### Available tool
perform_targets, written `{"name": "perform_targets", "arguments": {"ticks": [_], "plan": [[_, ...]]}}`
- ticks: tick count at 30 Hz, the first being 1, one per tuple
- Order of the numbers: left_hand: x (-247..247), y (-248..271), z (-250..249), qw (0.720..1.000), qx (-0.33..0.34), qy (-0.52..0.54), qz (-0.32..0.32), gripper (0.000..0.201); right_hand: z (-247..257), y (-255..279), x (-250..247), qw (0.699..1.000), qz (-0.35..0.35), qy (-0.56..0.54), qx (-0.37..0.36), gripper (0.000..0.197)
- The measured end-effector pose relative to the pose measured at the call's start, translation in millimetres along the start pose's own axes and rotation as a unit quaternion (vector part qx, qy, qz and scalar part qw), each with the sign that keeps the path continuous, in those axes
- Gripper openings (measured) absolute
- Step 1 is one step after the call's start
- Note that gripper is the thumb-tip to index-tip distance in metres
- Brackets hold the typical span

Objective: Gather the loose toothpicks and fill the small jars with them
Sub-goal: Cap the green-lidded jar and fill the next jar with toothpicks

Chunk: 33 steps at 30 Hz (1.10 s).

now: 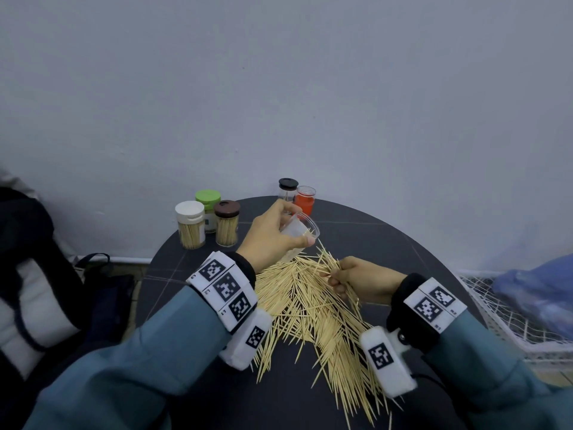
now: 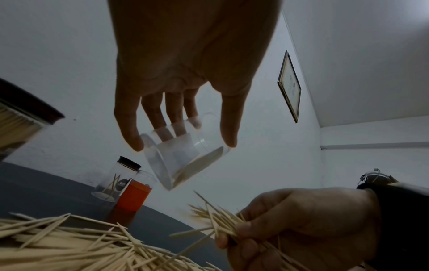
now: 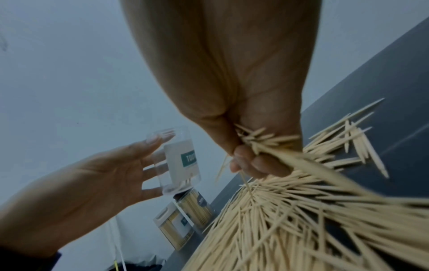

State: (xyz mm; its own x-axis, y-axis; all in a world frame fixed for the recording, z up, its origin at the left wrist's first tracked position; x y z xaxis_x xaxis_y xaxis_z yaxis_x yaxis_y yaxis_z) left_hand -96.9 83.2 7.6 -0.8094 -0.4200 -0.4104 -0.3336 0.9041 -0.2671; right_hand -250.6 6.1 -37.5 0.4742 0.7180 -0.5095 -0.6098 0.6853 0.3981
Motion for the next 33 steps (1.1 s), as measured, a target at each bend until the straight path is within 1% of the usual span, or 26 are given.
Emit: {"name": "perform_targets", "arguments": {"ticks": [4,7,8,11,13,17,21,24,26,29,32,33], "plan": [[-2.2,-0.8,3.8,1.0,-0.009,-0.008,-0.008,0.057,5.5,0.1,-3.5,1.0,-0.007,-0.019,-0.002,0.017],[-4.5,-2.2,6.7,1.0,-0.015,-0.02,-0.01,0.06,12.7,0.6,-5.9,1.0,-0.005,-0.005,-0.002,0.026],[-5.2,-2.5,7.8,1.0,-0.017,-0.023,-0.01,0.06,14.5,1.3,-6.3,1.0,-0.004,-0.002,-0.002,0.026],[-6.7,-2.5,9.5,0.999,-0.019,-0.03,-0.01,0.059,18.1,3.6,-5.6,1.0,0.005,0.003,0.002,0.015],[-7.3,-2.5,10.0,0.999,-0.019,-0.032,-0.009,0.059,19.4,4.4,-5.8,1.0,0.003,-0.004,0.001,0.012],[-8.0,-3.0,12.1,0.999,-0.023,-0.038,-0.004,0.06,24.9,4.7,-9.8,0.999,-0.001,-0.028,-0.033,0.022],[-4.3,-3.6,14.5,0.998,-0.04,-0.049,0.02,0.061,30.1,1.4,-16.6,0.992,-0.044,-0.092,-0.071,0.025],[0.1,-3.1,14.8,0.995,-0.05,-0.069,0.053,0.062,41.3,0.1,-23.8,0.979,-0.09,-0.138,-0.122,0.024],[1.7,-2.9,15.0,0.994,-0.052,-0.077,0.065,0.06,52.4,3.2,-29.3,0.968,-0.122,-0.151,-0.157,0.025],[3.2,-2.3,17.1,0.992,-0.057,-0.088,0.072,0.059,66.8,6.8,-32.7,0.964,-0.145,-0.115,-0.193,0.026],[5.2,-2.5,17.7,0.992,-0.056,-0.082,0.079,0.06,73.1,3.6,-29.9,0.969,-0.159,-0.009,-0.19,0.028],[5.2,-3.1,17.6,0.992,-0.055,-0.077,0.077,0.06,73.0,1.7,-27.3,0.971,-0.152,0.024,-0.184,0.028]]}}
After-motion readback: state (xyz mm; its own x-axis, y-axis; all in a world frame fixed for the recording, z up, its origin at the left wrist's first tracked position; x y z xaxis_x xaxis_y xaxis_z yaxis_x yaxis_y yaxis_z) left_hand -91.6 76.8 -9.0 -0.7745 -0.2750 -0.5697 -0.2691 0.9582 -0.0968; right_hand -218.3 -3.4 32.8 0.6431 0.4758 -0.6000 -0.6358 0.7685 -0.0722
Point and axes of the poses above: each hand's wrist, its own y-axis away from the middle knuckle, its own x-axis out of the palm, z = x × y, the point moved 4 cm from there along -y, towards the middle knuckle, and after that the axes turned 1 degree about x, right-handed, at the moved point
